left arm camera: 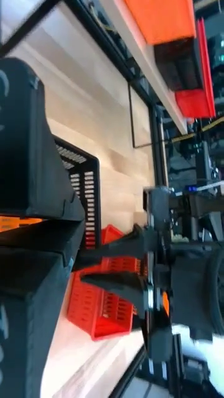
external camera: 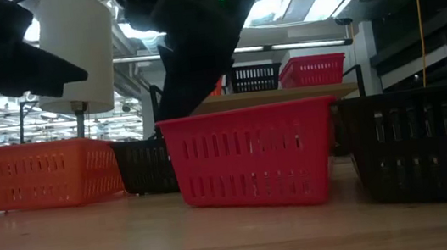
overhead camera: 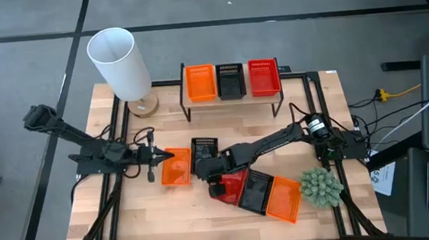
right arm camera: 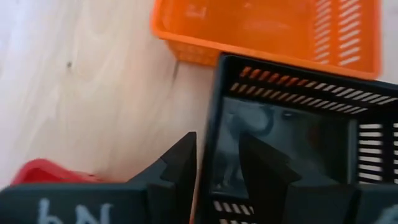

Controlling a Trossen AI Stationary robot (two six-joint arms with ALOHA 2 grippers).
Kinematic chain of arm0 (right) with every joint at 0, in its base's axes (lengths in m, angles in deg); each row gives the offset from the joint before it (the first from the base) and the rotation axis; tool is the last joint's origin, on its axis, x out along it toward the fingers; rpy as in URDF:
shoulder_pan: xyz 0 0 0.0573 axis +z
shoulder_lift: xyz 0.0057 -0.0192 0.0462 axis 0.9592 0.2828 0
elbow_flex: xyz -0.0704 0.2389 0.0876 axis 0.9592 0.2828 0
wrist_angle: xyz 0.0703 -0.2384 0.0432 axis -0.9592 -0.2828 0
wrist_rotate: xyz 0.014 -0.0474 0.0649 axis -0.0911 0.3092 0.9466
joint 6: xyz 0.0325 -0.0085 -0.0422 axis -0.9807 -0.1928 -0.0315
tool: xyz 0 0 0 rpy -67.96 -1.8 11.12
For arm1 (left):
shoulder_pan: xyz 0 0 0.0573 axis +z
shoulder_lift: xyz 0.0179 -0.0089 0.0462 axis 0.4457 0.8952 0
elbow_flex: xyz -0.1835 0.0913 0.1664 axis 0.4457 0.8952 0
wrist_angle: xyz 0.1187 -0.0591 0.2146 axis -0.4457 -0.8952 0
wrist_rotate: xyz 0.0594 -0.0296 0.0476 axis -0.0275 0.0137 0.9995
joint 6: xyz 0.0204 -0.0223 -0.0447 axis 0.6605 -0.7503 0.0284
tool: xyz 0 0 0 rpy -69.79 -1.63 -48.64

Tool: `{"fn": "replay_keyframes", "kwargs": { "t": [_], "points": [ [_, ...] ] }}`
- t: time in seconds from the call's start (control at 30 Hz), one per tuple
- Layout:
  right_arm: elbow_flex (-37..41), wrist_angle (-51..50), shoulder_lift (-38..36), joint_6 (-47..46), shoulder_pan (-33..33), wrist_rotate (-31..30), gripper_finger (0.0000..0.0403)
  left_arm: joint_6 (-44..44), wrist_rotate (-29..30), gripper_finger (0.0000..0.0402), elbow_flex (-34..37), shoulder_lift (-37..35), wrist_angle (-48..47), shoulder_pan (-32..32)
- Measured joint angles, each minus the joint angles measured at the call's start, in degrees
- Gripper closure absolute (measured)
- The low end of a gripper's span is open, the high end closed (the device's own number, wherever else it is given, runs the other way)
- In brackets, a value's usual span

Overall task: Stack baskets on shelf by color
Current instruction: Stack the bottom left black basket on the black basket on the top shelf

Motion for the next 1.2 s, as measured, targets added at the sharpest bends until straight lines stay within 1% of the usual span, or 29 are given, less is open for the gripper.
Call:
{"fn": "replay_keyframes", "kwargs": {
  "t": [0.13,0.23,0.4,0.9,1.07,1.2],
  "points": [
    [0.0,-0.3,0.0,-1.4,-0.3,0.0,0.0283,0.0,-6.9,0.0402,0.0,0.0,-0.7,5.6],
    [0.0,-0.3,0.0,-1.6,-0.4,0.0,0.0283,0.0,-10.6,0.0402,0.0,0.0,-1.4,9.0],
    [0.0,-0.7,0.0,-1.6,-0.5,0.0,0.0283,-0.1,-15.2,0.0402,0.0,0.0,-1.3,11.9],
    [0.1,-0.9,3.1,-3.1,-0.5,0.0,0.0283,-2.3,-15.3,0.0402,0.0,0.0,-3.2,12.3],
    [0.1,-0.6,3.8,-2.5,-0.5,0.0,0.0283,-6.2,-15.2,0.0402,0.0,0.0,-5.3,12.3],
    [0.1,-0.4,3.8,-2.4,-0.5,0.1,0.0297,-7.5,-15.2,0.0402,0.0,0.0,-5.7,12.3]
  ]
}}
